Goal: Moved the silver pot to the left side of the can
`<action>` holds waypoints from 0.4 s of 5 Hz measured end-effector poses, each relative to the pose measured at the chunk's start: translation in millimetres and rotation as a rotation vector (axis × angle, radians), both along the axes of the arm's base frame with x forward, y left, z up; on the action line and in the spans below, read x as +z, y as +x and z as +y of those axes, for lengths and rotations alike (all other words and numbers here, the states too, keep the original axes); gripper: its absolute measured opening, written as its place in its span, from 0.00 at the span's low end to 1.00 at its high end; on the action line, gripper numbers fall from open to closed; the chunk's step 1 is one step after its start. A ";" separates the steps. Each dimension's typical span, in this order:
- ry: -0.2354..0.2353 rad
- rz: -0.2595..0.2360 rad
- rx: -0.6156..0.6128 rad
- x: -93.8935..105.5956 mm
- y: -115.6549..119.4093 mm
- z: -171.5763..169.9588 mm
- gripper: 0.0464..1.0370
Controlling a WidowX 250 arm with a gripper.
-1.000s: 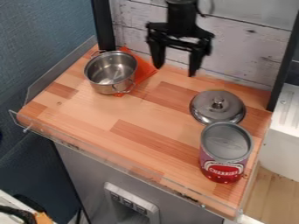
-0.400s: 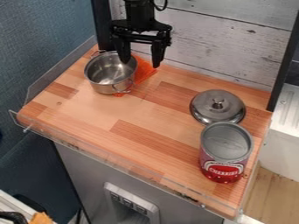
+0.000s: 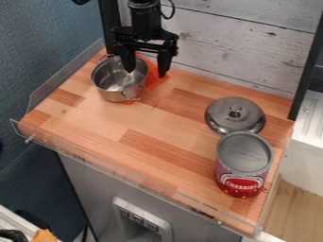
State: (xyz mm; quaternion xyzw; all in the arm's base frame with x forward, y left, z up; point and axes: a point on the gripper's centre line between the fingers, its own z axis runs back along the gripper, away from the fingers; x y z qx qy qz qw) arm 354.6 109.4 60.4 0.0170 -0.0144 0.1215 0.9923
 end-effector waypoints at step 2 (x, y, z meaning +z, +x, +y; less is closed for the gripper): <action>0.005 0.041 0.010 -27.4 2.5 6.6 0.96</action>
